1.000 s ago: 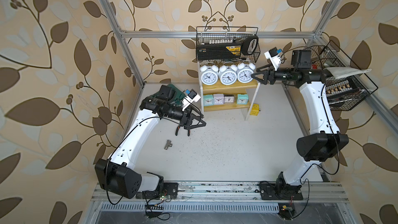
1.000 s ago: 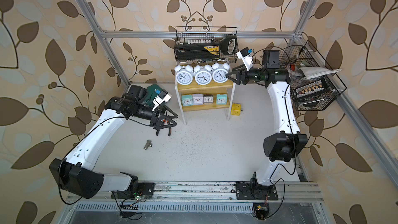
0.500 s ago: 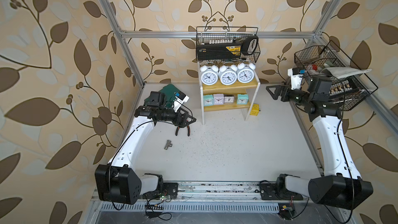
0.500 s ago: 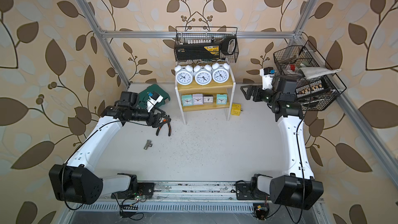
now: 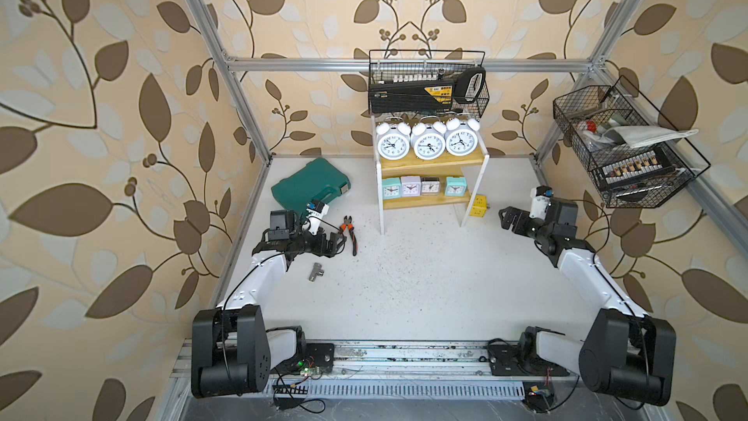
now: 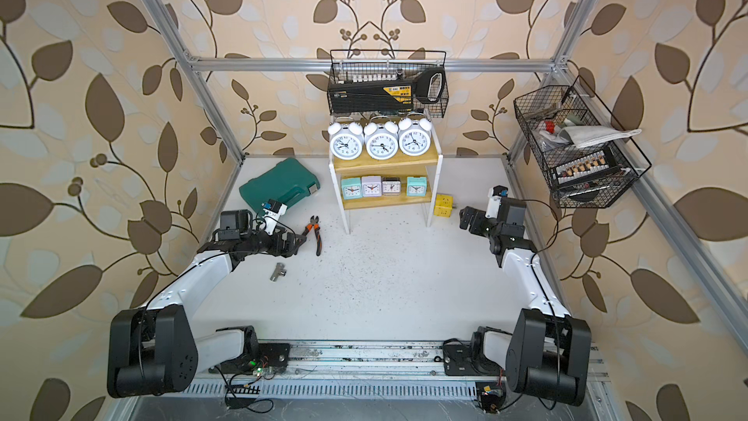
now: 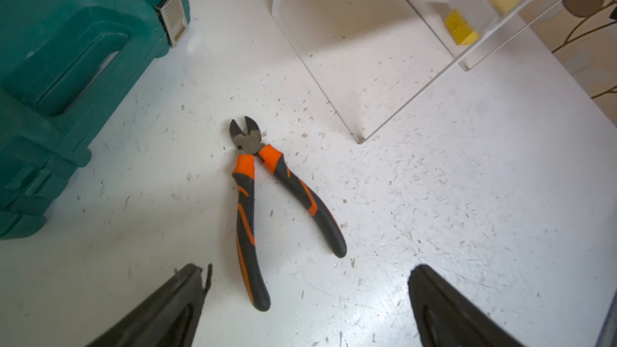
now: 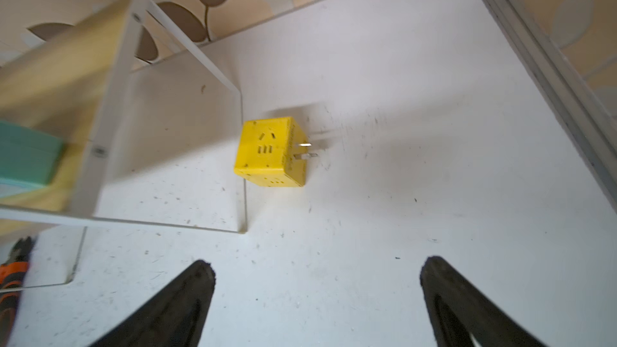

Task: Place the alarm clocks on the shelf by style
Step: Reset both arms

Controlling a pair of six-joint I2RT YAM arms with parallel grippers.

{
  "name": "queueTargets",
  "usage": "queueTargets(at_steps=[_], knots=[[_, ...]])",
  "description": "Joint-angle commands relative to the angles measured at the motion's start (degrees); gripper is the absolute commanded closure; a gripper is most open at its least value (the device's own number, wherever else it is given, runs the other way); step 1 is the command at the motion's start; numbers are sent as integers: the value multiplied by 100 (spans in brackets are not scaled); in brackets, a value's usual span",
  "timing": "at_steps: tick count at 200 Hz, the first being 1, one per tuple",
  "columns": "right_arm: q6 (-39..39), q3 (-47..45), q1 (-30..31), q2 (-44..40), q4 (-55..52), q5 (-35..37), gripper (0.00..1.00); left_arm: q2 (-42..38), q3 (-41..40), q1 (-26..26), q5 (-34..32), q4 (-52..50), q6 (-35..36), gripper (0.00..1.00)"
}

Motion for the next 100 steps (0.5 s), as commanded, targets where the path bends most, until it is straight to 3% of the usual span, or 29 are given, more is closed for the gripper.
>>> queueTargets(at_steps=[1, 68, 100], knots=[[-118, -527, -8, 143, 1446, 314, 1, 178, -228, 203, -125, 1378, -261, 1], [-444, -1389, 63, 673, 3505, 655, 1, 489, -1036, 499, -19, 3456, -781, 1], [-484, -1487, 80, 591, 3605, 615, 1, 403, -1339, 503, -336, 4055, -785, 1]])
